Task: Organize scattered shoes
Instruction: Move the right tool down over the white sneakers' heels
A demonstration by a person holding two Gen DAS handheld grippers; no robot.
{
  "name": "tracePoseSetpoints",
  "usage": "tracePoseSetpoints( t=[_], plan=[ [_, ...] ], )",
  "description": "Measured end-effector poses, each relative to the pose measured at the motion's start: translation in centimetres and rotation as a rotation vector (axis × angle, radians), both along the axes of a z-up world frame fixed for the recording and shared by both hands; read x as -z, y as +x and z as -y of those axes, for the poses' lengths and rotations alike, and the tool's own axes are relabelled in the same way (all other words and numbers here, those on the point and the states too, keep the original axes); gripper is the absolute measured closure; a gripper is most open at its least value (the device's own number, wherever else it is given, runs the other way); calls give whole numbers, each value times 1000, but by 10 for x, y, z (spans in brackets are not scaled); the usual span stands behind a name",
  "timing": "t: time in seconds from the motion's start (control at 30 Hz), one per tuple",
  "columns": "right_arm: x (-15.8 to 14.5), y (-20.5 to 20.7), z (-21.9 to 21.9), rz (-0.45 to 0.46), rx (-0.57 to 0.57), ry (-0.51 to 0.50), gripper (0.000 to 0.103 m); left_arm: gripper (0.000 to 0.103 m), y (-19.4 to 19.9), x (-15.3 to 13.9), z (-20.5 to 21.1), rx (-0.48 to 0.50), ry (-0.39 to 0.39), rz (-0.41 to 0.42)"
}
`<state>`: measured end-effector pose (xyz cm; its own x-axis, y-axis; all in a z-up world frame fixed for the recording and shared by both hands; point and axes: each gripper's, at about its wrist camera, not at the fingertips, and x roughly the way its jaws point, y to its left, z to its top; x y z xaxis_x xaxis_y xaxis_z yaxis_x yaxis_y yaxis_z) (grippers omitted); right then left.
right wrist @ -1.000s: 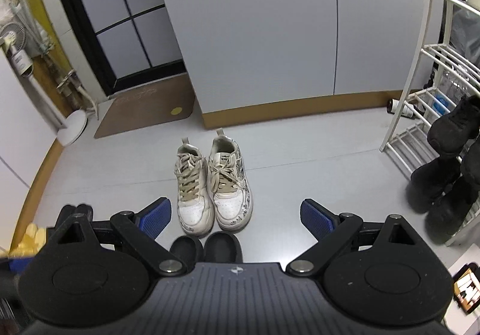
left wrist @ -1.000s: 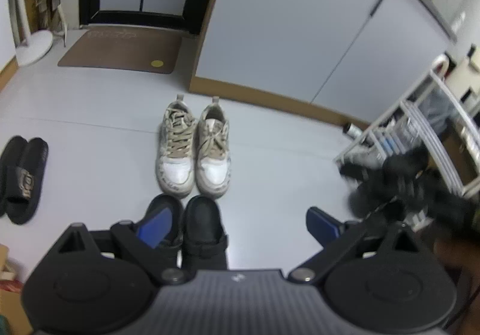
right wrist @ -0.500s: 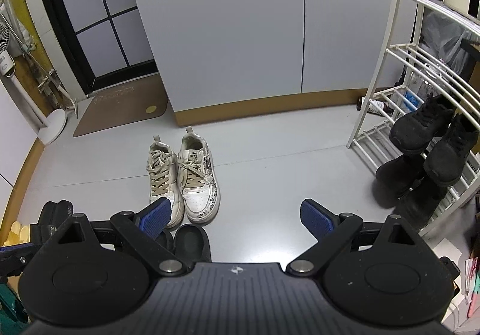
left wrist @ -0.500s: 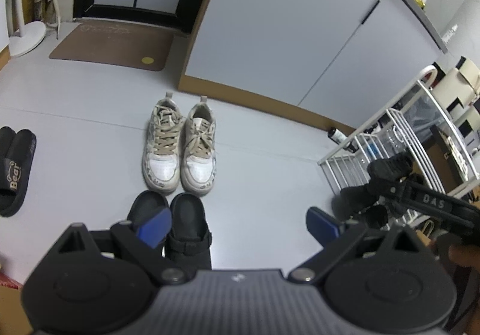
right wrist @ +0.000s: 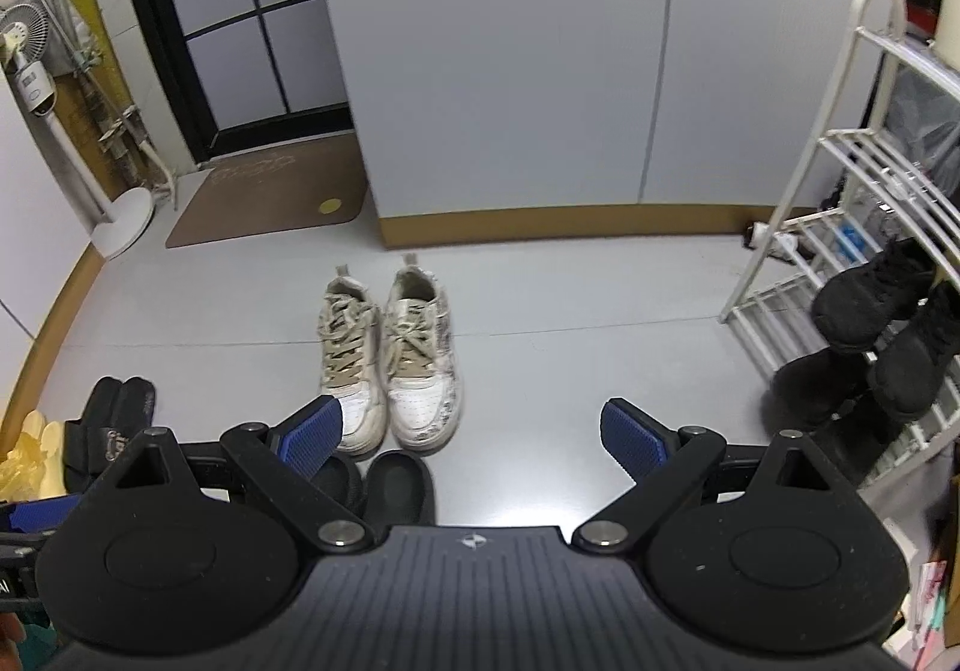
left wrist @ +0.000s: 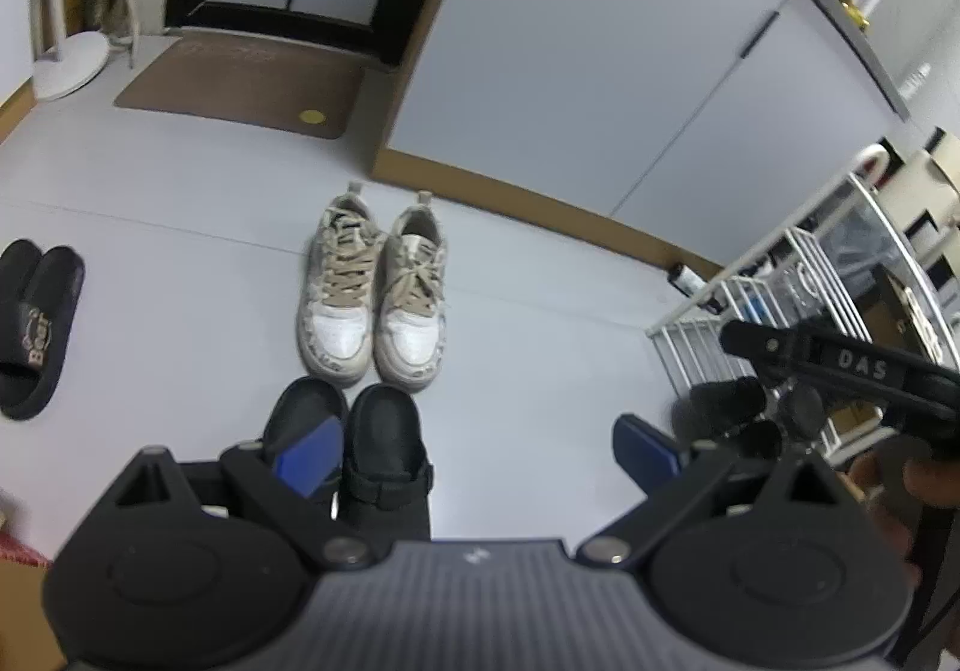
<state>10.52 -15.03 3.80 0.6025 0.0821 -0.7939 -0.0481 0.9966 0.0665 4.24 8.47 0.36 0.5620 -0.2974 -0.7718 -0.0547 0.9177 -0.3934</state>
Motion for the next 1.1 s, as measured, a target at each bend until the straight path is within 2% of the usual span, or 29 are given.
tracePoseSetpoints(
  t=[0.17, 0.27, 0.37, 0.47, 0.63, 0.87, 1.0, 1.1],
  plan=[
    [17, 16, -6, 1, 2, 73, 7, 5, 12, 8, -6, -34, 39, -33],
    [32, 29, -7, -4, 24, 120, 8, 5, 23, 11, -8, -19, 109, -34],
    [46, 43, -10, 2, 33, 165, 14, 6, 35, 20, -19, -25, 104, -65],
    [60, 57, -15, 18, 21, 175, 14, 6, 47, 28, -29, -42, 112, -78],
    [87, 77, -28, 47, 4, 204, 16, 6, 70, 44, -36, -8, 133, -92],
    [125, 119, -53, 102, -7, 146, 19, 6, 87, 57, -54, -28, 132, -73],
    [150, 147, -63, 108, 1, 167, 19, 5, 96, 61, -55, 31, 162, -15],
    [170, 158, -66, 125, 18, 222, 19, 5, 105, 80, -64, 14, 184, -4]
  ],
)
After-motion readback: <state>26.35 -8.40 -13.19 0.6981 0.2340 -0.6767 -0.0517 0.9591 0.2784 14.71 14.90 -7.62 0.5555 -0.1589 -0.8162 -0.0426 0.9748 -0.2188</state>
